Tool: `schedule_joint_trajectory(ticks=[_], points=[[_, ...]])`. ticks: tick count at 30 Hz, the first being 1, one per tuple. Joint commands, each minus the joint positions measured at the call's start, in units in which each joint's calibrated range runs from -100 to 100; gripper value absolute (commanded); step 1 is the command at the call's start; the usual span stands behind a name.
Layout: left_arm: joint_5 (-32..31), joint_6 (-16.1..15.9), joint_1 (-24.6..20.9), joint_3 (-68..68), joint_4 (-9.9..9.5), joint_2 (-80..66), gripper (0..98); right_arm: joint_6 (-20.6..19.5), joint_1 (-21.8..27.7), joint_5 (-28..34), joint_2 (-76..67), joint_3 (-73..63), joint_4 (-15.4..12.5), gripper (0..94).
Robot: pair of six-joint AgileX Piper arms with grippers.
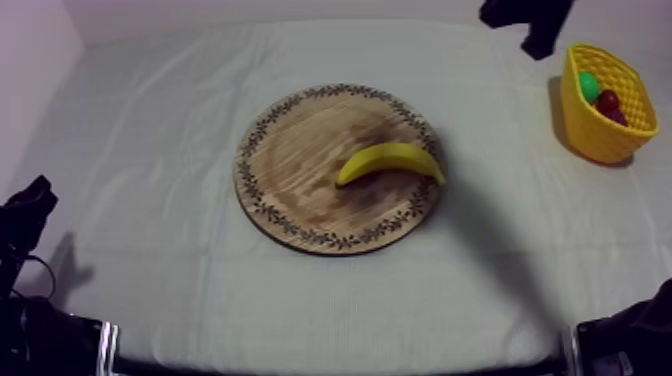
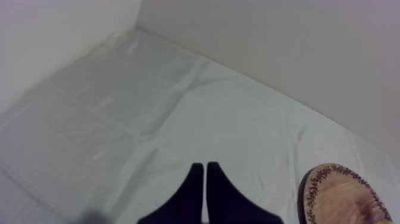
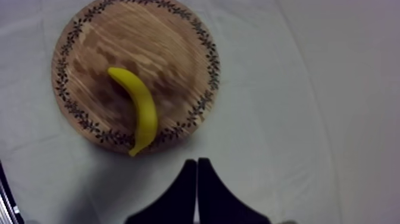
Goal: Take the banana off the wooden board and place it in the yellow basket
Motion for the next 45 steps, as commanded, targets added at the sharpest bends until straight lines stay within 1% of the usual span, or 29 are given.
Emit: schedule_joint_trajectory(ticks=[1,3,4,5,8,10,11,14,18,22,29,35,45], points=[[0.0,0.0,-0.01,0.0,-0.02,0.04,0.1,1.3,-0.04,0.42,5.39,-0.92,-0.27,1.8],[0.0,0.0,-0.01,0.0,-0.02,0.04,0.1,2.0,-0.11,0.75,7.61,-1.67,-0.62,5.6],[0.0,0.0,-0.01,0.0,-0.02,0.04,0.1,2.43,-0.04,0.9,8.56,-1.92,-0.92,9.3],[0.0,0.0,-0.01,0.0,-0.02,0.04,0.1,3.07,0.22,1.03,9.41,-2.06,-1.42,14.7],[0.0,0.0,-0.01,0.0,-0.02,0.04,0.1,5.79,1.83,1.76,11.47,-1.96,-3.93,35.2],[0.0,0.0,-0.01,0.0,-0.02,0.04,0.1,7.07,2.59,3.26,12.98,-2.46,-5.14,44.8],[0.0,0.0,-0.01,0.0,-0.02,0.04,0.1,7.18,2.59,4.13,13.77,-2.97,-5.21,48.8],[0.0,0.0,-0.01,0.0,-0.02,0.04,0.1,6.19,1.64,5.51,16.05,-4.49,-4.21,60.0],[0.0,-0.02,-0.01,0.0,-0.02,0.04,0.1,4.88,0.29,5.73,19.02,-5.79,-2.9,68.6],[0.0,-0.01,-0.01,0.0,-0.02,0.04,0.1,3.96,-1.05,5.51,21.78,-6.03,-2.25,71.7],[0.0,-0.01,-0.01,0.0,-0.02,0.04,0.1,2.66,-3.47,3.78,26.61,-5.23,-2.18,71.9],[0.0,0.0,-0.01,0.0,-0.02,0.04,0.1,1.72,-4.8,-0.22,32.28,-3.52,-1.83,70.9],[0.0,0.0,-0.01,0.0,-0.02,0.04,0.1,-0.57,-5.38,-6.9,42.96,-4.85,0.26,69.8]])
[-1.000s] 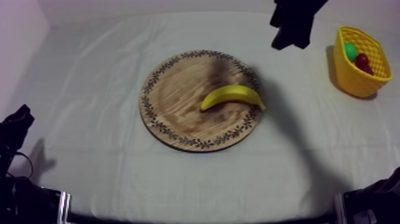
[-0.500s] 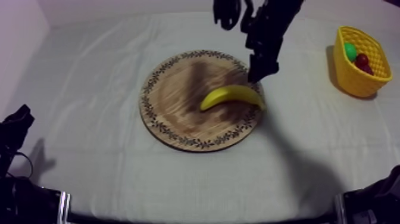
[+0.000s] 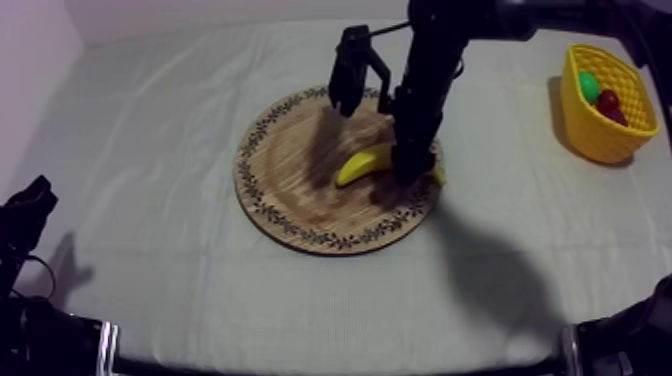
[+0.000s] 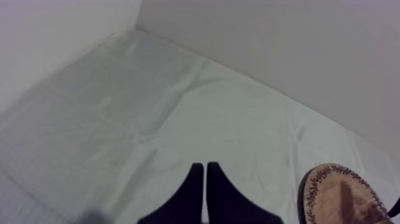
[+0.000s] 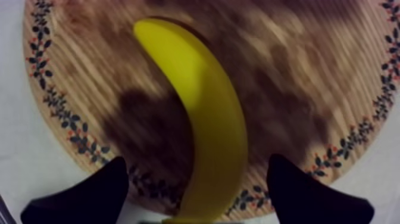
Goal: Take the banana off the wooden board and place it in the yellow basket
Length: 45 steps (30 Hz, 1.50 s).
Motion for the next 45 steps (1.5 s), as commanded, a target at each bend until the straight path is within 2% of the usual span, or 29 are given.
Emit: schedule_joint_trajectory(ticks=[1,8,13,20,24,30,35,45], points=[[0.0,0.0,-0.01,0.0,-0.02,0.04,0.1,-0.64,-0.01,-0.91,2.51,-1.11,0.57,69.6],[0.0,0.0,-0.01,0.0,-0.02,0.04,0.1,-0.48,1.02,-1.5,5.91,-3.32,0.65,58.4],[0.0,0.0,-0.01,0.0,-0.02,0.04,0.1,-2.45,0.48,-1.5,6.66,-3.58,2.34,52.3],[0.0,0.0,-0.01,0.0,-0.02,0.04,0.1,-2.21,0.24,-1.35,5.68,-3.36,2.39,27.7],[0.0,0.0,-0.01,0.0,-0.02,0.04,0.1,-2.48,-0.14,-0.55,3.08,-2.45,3.13,19.3],[0.0,0.0,-0.01,0.0,-0.02,0.04,0.1,-0.78,1.69,2.56,-6.32,-0.17,2.21,16.9],[0.0,0.0,-0.01,0.0,-0.02,0.04,0.1,0.43,5.5,6.13,-15.83,0.62,1.0,16.1],[0.0,0.0,-0.01,0.0,-0.02,0.04,0.1,-2.69,15.57,9.76,-24.18,-4.04,-0.17,17.6]])
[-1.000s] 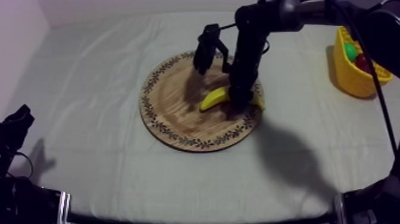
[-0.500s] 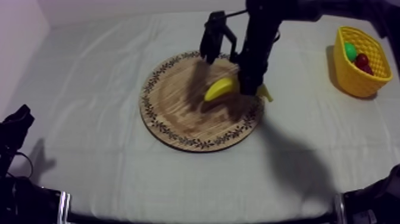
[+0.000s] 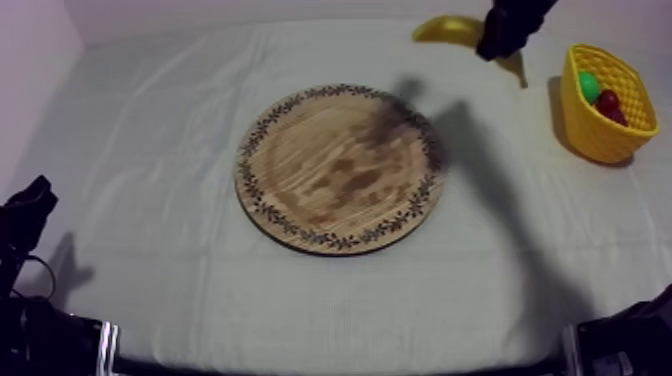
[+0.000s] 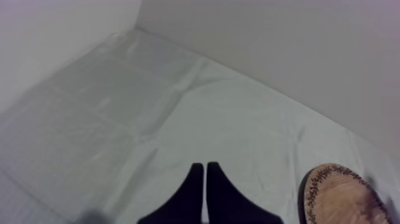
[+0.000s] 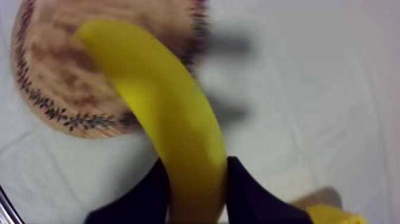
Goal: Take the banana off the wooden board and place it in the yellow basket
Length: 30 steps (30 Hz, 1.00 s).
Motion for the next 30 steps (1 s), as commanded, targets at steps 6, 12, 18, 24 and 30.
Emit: schedule_joint_trajectory(ticks=[6,12,18,24,30], points=[[0.0,0.0,-0.01,0.0,-0.02,0.04,0.1,-2.69,9.46,-1.56,-0.49,-3.08,-0.66,18.9],[0.0,0.0,-0.01,0.0,-0.02,0.04,0.1,-4.5,15.11,-4.21,-0.41,-3.25,-0.27,19.6],[0.0,0.0,-0.01,0.0,-0.02,0.04,0.1,-6.45,19.91,-8.48,0.54,0.06,0.65,22.3],[0.0,0.0,-0.01,0.0,-0.02,0.04,0.1,-8.94,22.38,-12.46,2.5,3.2,2.09,25.0],[0.0,0.0,-0.01,0.0,-0.02,0.04,0.1,-12.62,22.21,-13.04,5.42,2.42,4.52,30.1]])
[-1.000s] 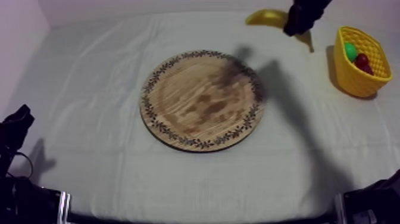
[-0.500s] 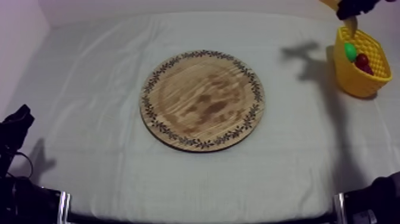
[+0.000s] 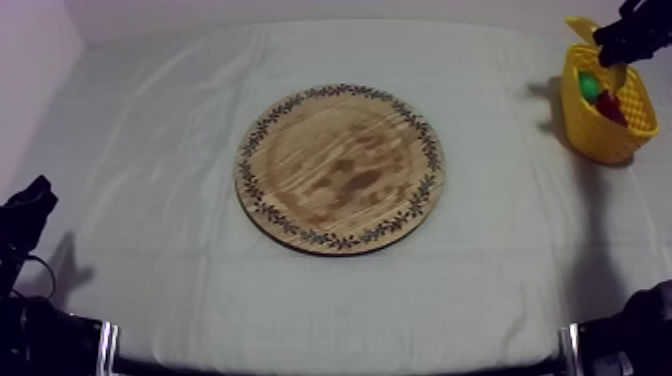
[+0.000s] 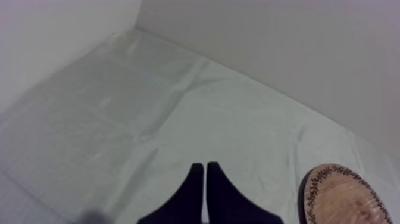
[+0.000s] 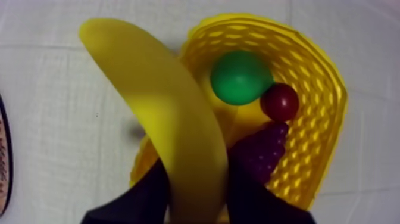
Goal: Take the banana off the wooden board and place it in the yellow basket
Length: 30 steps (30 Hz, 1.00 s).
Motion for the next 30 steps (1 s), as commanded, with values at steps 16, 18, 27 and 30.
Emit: schedule_joint_trajectory(ticks=[16,18,27,30], points=[[0.0,0.0,-0.01,0.0,-0.02,0.04,0.1,-0.65,0.55,2.57,-10.57,8.72,0.03,65.6],[0.0,0.0,-0.01,0.0,-0.02,0.04,0.1,0.07,0.04,2.67,-15.04,11.26,-0.75,64.2],[0.0,0.0,-0.01,0.0,-0.02,0.04,0.1,0.04,-4.47,1.37,-41.26,25.03,-3.32,46.1],[0.0,0.0,-0.01,0.0,-0.02,0.04,0.1,0.64,-4.28,0.85,-49.02,29.23,-5.73,36.4]])
